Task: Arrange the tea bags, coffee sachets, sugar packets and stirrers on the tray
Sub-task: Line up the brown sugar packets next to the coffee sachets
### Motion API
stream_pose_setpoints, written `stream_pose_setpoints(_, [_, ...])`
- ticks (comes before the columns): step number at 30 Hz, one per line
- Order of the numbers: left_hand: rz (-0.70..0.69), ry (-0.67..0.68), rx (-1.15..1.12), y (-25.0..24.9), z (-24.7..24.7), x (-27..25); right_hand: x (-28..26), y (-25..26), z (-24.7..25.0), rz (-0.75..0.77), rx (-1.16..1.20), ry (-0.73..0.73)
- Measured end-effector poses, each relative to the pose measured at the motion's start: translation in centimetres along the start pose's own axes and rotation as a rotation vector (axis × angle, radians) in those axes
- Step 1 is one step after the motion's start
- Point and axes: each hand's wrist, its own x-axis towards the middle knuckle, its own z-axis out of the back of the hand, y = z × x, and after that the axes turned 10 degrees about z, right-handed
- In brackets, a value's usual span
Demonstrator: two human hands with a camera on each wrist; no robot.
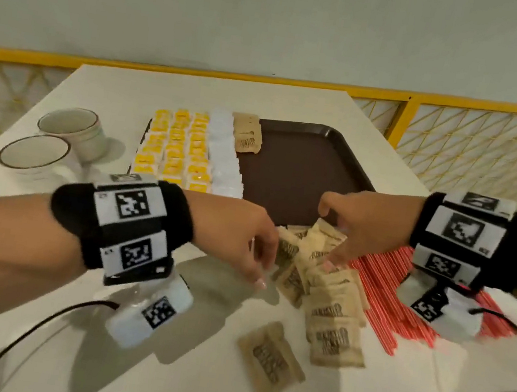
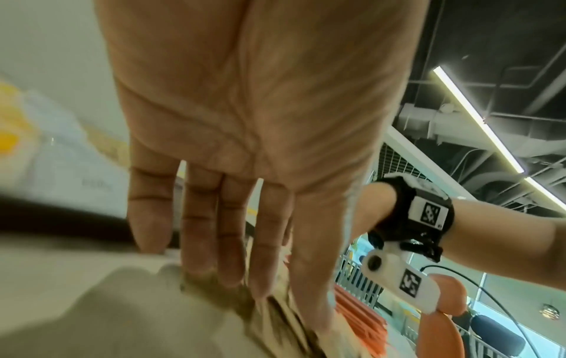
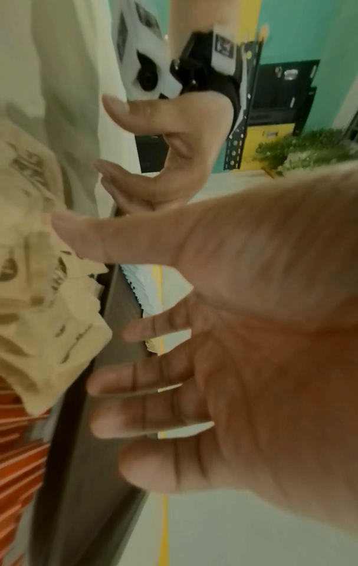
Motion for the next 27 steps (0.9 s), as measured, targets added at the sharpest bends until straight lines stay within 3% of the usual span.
stream_pose_setpoints(4, [-0.22,0.032,0.047,-2.7,-3.0,-0.7,0.6,1.2,-1.6,-0.025,0.037,-0.05])
stream_pose_setpoints(6, [-0.262,0.051,0.148,-3.8,-4.5,-1.0,0.9,1.4,-2.1,-0.014,0.071,-0.083])
stream_pose_setpoints(11, [-0.174,0.104,0.124,-4.1,-5.2,-0.8,1.5,1.9,-2.5,0.085,0.138,-0.147])
stream_pose_setpoints(20, [-0.025,0.038,0.02,-1.4,-2.8,0.4,1.7,2.2,-1.9,0.178,0.102,-0.193])
stream_pose_setpoints(24, [0.053,-0.045,-0.252,0.4,-1.9,-0.5,1.4,1.1,-0.4,0.164,0.151,-0.331])
stream_pose_setpoints(27, [0.061,-0.108,-0.909,1.3,-1.4,-1.2,0.5,0.3,1.1,0.094,0.419,-0.516])
